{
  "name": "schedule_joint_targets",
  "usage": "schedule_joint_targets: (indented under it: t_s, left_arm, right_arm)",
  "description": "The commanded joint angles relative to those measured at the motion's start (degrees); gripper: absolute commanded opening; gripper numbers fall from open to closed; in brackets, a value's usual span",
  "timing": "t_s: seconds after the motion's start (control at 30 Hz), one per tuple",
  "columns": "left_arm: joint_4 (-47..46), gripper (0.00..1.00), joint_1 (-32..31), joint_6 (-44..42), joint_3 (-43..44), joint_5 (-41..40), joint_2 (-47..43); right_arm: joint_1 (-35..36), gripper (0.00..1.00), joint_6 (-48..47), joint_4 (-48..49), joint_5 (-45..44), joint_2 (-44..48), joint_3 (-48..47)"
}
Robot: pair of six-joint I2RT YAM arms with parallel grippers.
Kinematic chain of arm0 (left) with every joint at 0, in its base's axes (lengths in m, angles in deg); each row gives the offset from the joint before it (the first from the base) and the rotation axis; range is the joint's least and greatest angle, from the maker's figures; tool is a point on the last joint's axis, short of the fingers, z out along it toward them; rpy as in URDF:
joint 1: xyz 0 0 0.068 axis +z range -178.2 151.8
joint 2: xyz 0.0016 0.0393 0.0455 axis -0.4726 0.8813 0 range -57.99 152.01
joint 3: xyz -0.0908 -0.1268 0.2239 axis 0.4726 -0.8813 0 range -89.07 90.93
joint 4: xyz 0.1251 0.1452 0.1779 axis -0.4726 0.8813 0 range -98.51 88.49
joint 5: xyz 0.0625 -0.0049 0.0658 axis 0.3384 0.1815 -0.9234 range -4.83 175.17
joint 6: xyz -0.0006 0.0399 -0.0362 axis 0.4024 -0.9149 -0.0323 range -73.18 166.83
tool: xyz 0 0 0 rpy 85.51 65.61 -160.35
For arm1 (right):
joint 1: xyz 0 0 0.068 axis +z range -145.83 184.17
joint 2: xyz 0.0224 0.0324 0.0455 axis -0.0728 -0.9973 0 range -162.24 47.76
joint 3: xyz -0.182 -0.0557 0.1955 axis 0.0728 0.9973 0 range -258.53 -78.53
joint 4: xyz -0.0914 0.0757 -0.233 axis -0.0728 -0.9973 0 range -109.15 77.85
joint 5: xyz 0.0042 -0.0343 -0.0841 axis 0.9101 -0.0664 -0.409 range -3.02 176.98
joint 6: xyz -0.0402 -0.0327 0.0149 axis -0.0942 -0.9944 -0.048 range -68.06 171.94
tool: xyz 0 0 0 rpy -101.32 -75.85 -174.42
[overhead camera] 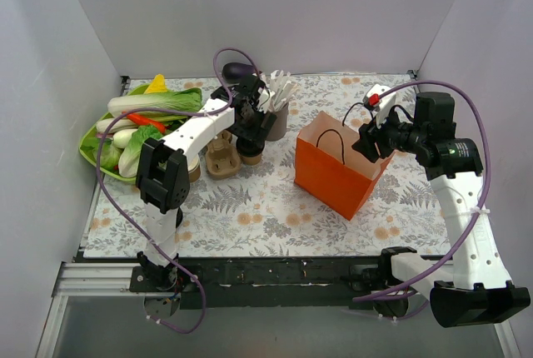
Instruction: Pack the takeout coffee
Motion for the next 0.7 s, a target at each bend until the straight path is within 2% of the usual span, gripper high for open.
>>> schedule_joint_targets:
  t_s: [0.0, 0.17, 0.37, 0.5, 0.67]
  left_arm:
    - [1.02, 0.72, 0.77, 0.54, 1.9, 2.71, -0.35]
    - [1.73, 0.65, 0.77, -0.16, 1.11, 4.2, -1.22]
    - [3.04, 0.57, 0.86, -5.08, -1.26, 5.87, -4.65]
    - [8.83, 0.5, 0.86, -9.21, 0.49, 9.64, -4.21]
    - [9.73, 0.51, 0.77, -12.9, -1.17, 13.87, -6.14]
  right_arm:
    - [-0.28, 0.6, 0.67, 1.89, 0.15, -0.11, -0.38]
    - [-0.19, 0.6, 0.58, 2.06, -0.03, -0.2, -0.47]
    - [-0.28, 0.6, 0.5, 2.06, -0.03, -0.2, -0.03]
    - [-0.19, 0.6, -0.03, 2.06, 0.15, -0.63, -0.03]
    - [-0.28, 0.6, -0.73, 1.89, 0.32, -1.6, -0.65]
